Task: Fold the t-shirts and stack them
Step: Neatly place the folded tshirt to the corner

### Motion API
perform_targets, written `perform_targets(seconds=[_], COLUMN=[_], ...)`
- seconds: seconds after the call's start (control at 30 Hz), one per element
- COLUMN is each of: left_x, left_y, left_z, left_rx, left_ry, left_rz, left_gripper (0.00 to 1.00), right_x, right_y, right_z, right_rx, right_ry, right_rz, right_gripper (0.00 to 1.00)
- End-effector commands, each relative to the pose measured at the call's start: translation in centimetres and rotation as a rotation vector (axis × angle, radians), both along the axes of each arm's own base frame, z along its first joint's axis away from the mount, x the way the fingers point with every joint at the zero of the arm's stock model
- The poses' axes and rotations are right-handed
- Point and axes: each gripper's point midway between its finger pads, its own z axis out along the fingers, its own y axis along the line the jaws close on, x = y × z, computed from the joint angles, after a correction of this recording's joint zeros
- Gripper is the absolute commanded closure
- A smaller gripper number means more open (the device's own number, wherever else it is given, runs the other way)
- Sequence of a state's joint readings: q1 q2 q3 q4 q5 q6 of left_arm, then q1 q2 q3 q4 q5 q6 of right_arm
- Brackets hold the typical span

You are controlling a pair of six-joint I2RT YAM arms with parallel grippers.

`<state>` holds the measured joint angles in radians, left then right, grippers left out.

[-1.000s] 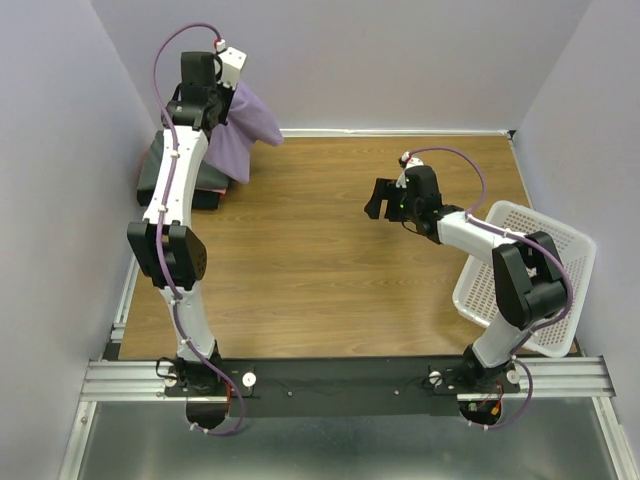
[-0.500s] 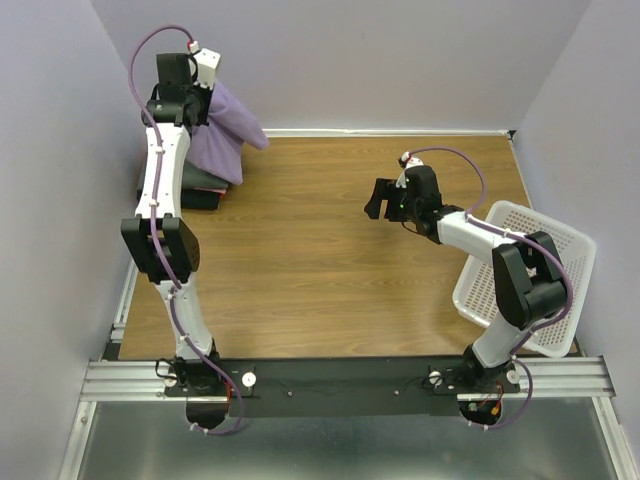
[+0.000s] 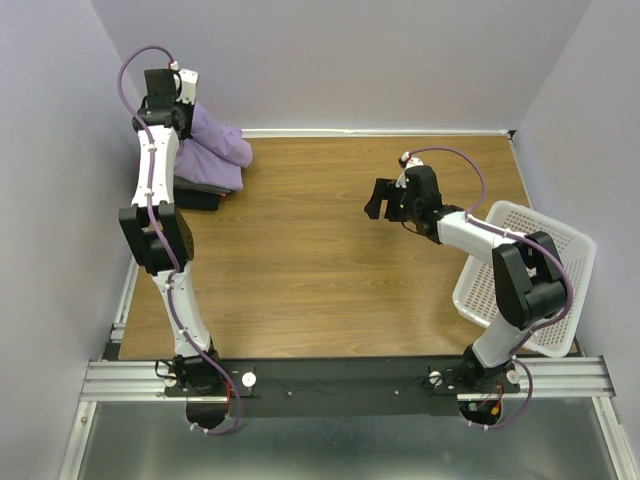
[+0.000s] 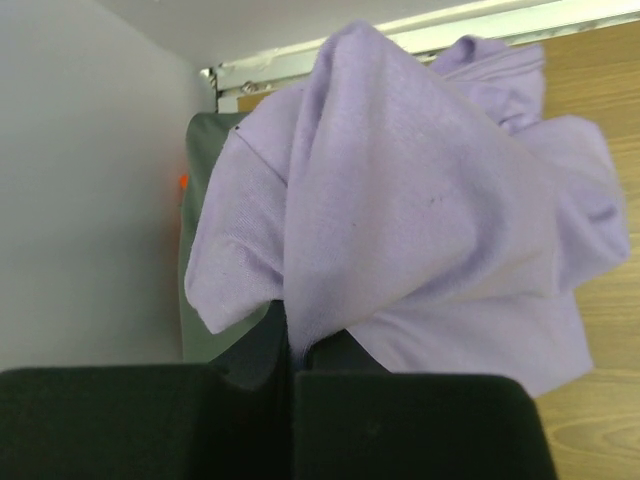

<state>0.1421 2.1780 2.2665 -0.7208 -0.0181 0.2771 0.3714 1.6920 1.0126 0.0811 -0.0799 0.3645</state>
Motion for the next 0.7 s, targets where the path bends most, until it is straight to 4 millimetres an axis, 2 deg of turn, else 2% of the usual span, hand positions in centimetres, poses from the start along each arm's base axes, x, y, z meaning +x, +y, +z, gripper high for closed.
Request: perform_targets(seconds=[0.0,0.07,0.13,0.17,0.2,0.23,0.27,0.33,0.4,0.43,0.53,0.57,0.6,0.67], left_x=[0.4,0.6,0.5,0.3,0.3,0.0,-0.2,-0.7,-0.9,-1.3,-1.5,-1.5,-1.1,-0.6], left_y=[3.4,3.9,5.5,6.6,7.0,8.0,8.9,10.1,10.5,10.8,10.6,10.0,8.6,6.6], left_z=[1.0,0.6,0.2,0.5,0.6,0.8,1.2,2.0,2.7,3.8,4.5,5.8,5.0,5.9], left_rx=[0.031,0.031,0.040,0.054,0.043,0.065,0.072,0.089,0.094,0.100,0.085,0.066,0.026,-0.032], left_ry=[-0.043,-0.045,-0.041,-0.050,-0.060,-0.062,-0.078,-0.101,-0.127,-0.156,-0.183,-0.224,-0.214,-0.255], left_rz=[0.106,0.123,0.167,0.222,0.237,0.292,0.329,0.402,0.441,0.469,0.480,0.468,0.409,0.342], left_gripper=[1.00,1.00,0.99,0.82,0.82,0.56,0.45,0.35,0.31,0.29,0.28,0.28,0.28,0.28], right_x=[-0.2,-0.2,-0.2,-0.2,-0.2,-0.2,-0.2,-0.2,-0.2,-0.2,-0.3,-0.3,-0.3,-0.4], right_y=[-0.1,-0.2,-0.2,-0.1,-0.1,0.0,-0.1,-0.1,-0.1,-0.1,-0.2,-0.1,-0.1,0.0], right_z=[-0.1,-0.1,-0.2,-0.1,-0.1,-0.1,0.0,0.0,0.0,0.0,0.1,0.1,0.1,0.0], right_rx=[-0.007,-0.008,-0.011,-0.010,-0.010,-0.009,-0.008,-0.010,-0.010,-0.008,-0.008,-0.007,-0.006,-0.002], right_ry=[-0.003,-0.004,-0.001,-0.003,-0.005,-0.004,-0.005,-0.006,-0.006,-0.007,-0.007,-0.007,-0.006,-0.003], right_rz=[0.023,0.020,0.019,0.020,0.021,0.025,0.024,0.021,0.023,0.023,0.020,0.022,0.024,0.027], right_gripper=[0.10,0.10,0.10,0.10,0.10,0.10,0.10,0.10,0.09,0.09,0.09,0.09,0.09,0.09])
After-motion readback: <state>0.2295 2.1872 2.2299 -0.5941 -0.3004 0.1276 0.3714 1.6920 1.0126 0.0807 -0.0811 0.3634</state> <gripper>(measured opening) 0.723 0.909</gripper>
